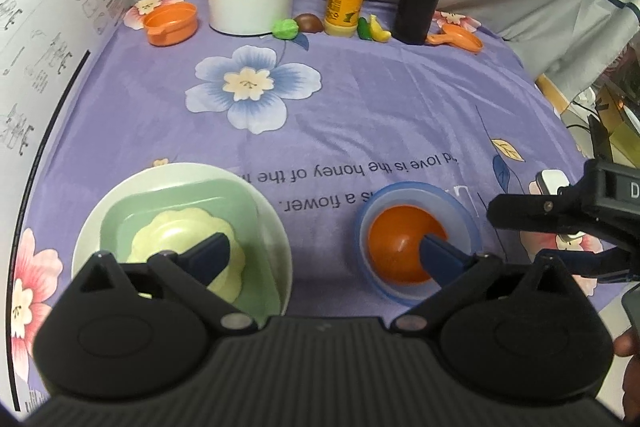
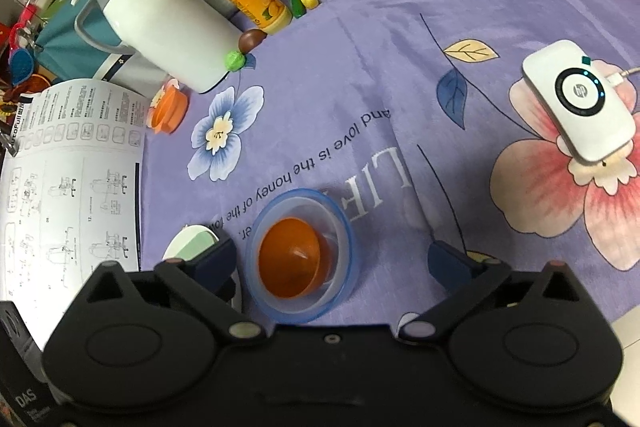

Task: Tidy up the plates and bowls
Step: 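Open the right gripper to release the orange bowl, then move the right gripper to the rim of the blue bowl, then grasp the rim of the nested blue bowl with the right gripper, then carry the nested bowls onto the plate stack and lower them, then open the right gripper to release the nested bowls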

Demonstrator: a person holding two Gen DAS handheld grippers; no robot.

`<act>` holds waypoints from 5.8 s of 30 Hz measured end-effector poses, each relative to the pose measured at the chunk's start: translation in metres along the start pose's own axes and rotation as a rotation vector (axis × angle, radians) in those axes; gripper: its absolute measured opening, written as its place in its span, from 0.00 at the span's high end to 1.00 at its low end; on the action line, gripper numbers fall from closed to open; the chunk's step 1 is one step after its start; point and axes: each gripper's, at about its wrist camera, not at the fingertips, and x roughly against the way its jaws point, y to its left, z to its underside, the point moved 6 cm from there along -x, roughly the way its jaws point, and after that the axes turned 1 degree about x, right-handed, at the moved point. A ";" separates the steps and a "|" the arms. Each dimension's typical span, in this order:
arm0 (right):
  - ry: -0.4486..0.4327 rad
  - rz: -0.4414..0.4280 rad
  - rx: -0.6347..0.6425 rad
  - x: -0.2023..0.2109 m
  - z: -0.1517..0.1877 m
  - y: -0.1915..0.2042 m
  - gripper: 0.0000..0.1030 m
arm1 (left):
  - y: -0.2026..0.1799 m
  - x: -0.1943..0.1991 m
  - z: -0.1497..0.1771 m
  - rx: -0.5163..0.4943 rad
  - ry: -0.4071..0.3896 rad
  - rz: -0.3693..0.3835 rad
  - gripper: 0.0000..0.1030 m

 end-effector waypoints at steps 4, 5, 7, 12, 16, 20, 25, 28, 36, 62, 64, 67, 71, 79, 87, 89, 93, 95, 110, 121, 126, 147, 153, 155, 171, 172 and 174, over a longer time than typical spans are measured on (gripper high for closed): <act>-0.005 0.011 0.012 0.004 0.003 0.001 0.00 | 0.008 0.006 0.006 0.023 -0.010 0.000 0.00; -0.003 0.014 0.014 0.004 0.005 0.002 0.00 | 0.010 0.008 0.008 0.028 -0.013 0.001 0.00; 0.003 0.019 0.020 0.004 0.008 0.003 0.00 | 0.014 0.011 0.012 0.033 -0.023 0.009 0.00; 0.011 0.044 0.043 0.005 0.015 0.005 0.00 | 0.020 0.011 0.021 0.047 -0.025 0.039 0.00; 0.017 0.070 0.040 0.005 0.019 0.000 0.00 | 0.021 0.008 0.025 0.048 -0.019 0.047 0.00; 0.016 0.090 0.034 0.005 0.021 -0.001 0.00 | 0.016 0.001 0.026 0.035 -0.004 0.057 0.00; 0.018 0.099 0.050 0.001 0.022 0.001 0.00 | 0.007 -0.006 0.024 0.005 -0.002 0.071 0.00; 0.019 0.098 0.060 -0.002 0.020 0.003 0.00 | 0.003 -0.011 0.021 -0.003 0.002 0.077 0.00; 0.045 0.099 0.028 -0.015 0.015 -0.004 0.00 | 0.005 -0.019 0.017 -0.009 0.000 0.045 0.00; 0.077 0.078 0.130 -0.047 0.000 0.001 0.32 | -0.022 -0.055 0.018 -0.035 0.090 0.092 0.54; 0.069 0.075 0.154 -0.048 -0.001 0.006 0.38 | -0.022 -0.058 0.018 -0.029 0.100 0.091 0.54; 0.065 0.070 0.185 -0.051 0.000 0.012 0.54 | -0.025 -0.062 0.017 -0.022 0.111 0.104 0.61; 0.069 0.070 0.203 -0.056 0.002 0.014 0.67 | -0.029 -0.066 0.017 -0.028 0.118 0.100 0.76; 0.067 0.104 0.212 -0.056 0.002 0.012 0.72 | -0.033 -0.066 0.015 -0.039 0.116 0.089 0.76; 0.075 0.128 0.223 -0.051 0.002 0.019 0.72 | -0.033 -0.057 0.010 -0.059 0.111 0.076 0.76; 0.072 0.131 0.233 -0.049 0.002 0.025 0.72 | -0.029 -0.051 0.007 -0.058 0.101 0.077 0.76; 0.073 0.123 0.242 -0.045 0.001 0.037 0.72 | -0.018 -0.042 0.002 -0.037 0.087 0.073 0.76; 0.073 0.116 0.253 -0.043 0.002 0.046 0.72 | -0.011 -0.037 0.000 -0.020 0.081 0.069 0.76; 0.104 0.068 0.363 -0.054 0.020 0.131 0.72 | 0.065 0.003 -0.009 0.049 0.014 0.006 0.76; 0.164 0.026 0.425 -0.084 0.038 0.192 0.72 | 0.119 0.010 -0.011 0.079 0.032 -0.048 0.76; 0.218 0.037 0.408 -0.101 0.045 0.191 0.72 | 0.129 -0.001 -0.002 0.083 0.070 -0.048 0.76; 0.255 0.062 0.444 -0.132 0.047 0.187 0.69 | 0.142 -0.029 0.008 0.114 0.098 -0.066 0.63; 0.236 0.060 0.432 -0.128 0.042 0.181 0.55 | 0.148 -0.025 0.007 0.137 0.074 -0.062 0.54; 0.233 0.057 0.427 -0.127 0.041 0.180 0.53 | 0.148 -0.023 0.007 0.140 0.064 -0.063 0.50; 0.096 0.016 0.399 -0.071 0.027 0.169 0.12 | 0.147 0.035 -0.007 0.166 -0.100 -0.109 0.03; 0.088 0.012 0.396 -0.067 0.027 0.167 0.09 | 0.145 0.039 -0.008 0.159 -0.108 -0.108 0.02; 0.067 0.006 0.392 -0.057 0.025 0.164 0.04 | 0.139 0.048 -0.009 0.142 -0.128 -0.103 0.01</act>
